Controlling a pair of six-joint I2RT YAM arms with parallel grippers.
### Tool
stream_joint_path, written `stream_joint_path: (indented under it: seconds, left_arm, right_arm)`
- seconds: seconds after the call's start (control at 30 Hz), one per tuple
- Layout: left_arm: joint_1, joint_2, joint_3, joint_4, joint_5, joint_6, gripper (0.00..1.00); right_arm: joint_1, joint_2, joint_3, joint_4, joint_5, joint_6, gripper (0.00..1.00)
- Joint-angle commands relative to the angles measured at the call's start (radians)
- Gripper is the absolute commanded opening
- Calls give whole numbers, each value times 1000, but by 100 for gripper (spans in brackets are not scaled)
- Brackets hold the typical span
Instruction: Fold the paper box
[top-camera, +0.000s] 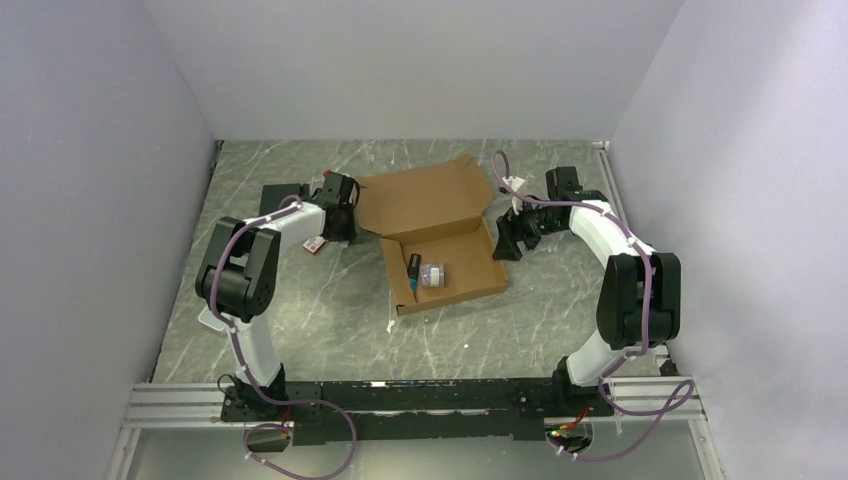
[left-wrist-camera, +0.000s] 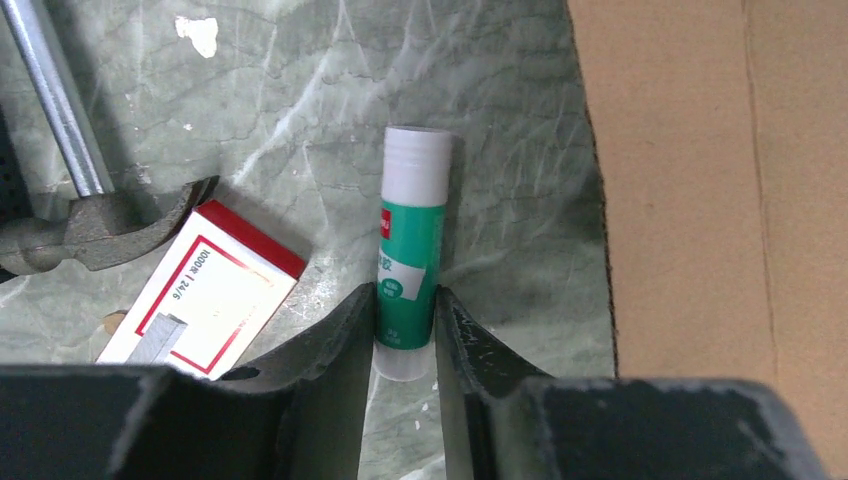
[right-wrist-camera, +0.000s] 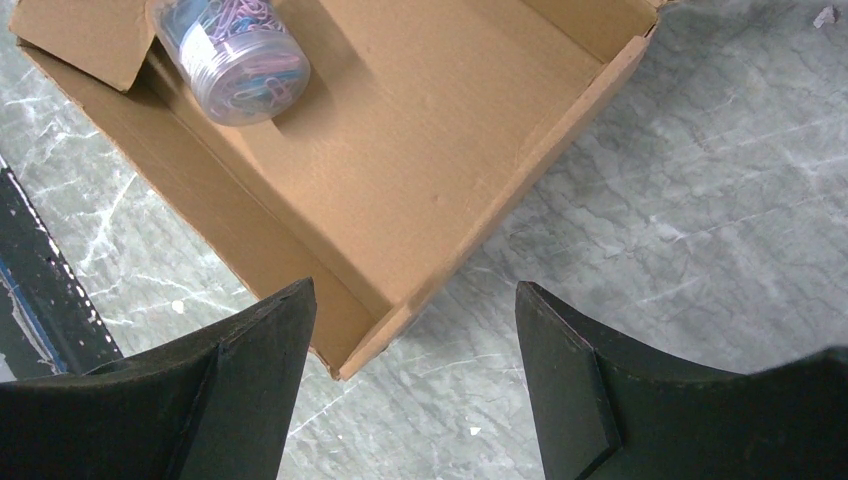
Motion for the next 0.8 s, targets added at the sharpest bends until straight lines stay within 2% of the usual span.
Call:
stream_joint_path:
  seconds: [0.0,0.3,0.5,0.77]
  left_arm:
    - [-5,-30,-1,7,-39,18,31]
    - [-5,-117,-49,10,-22,24,4]
    - [-5,-267,-150,23,18,-6,0]
    - [-5,-527,-300,65,158,8,0]
  right_arm:
    - [-3,-25,24,3,-31,-23,77]
    - [-3,-31,23,3,-32,-25,77]
    - [-3,-35,24,0,-39,-26,77]
    - [-3,-41,24,-3,-44,-30,78]
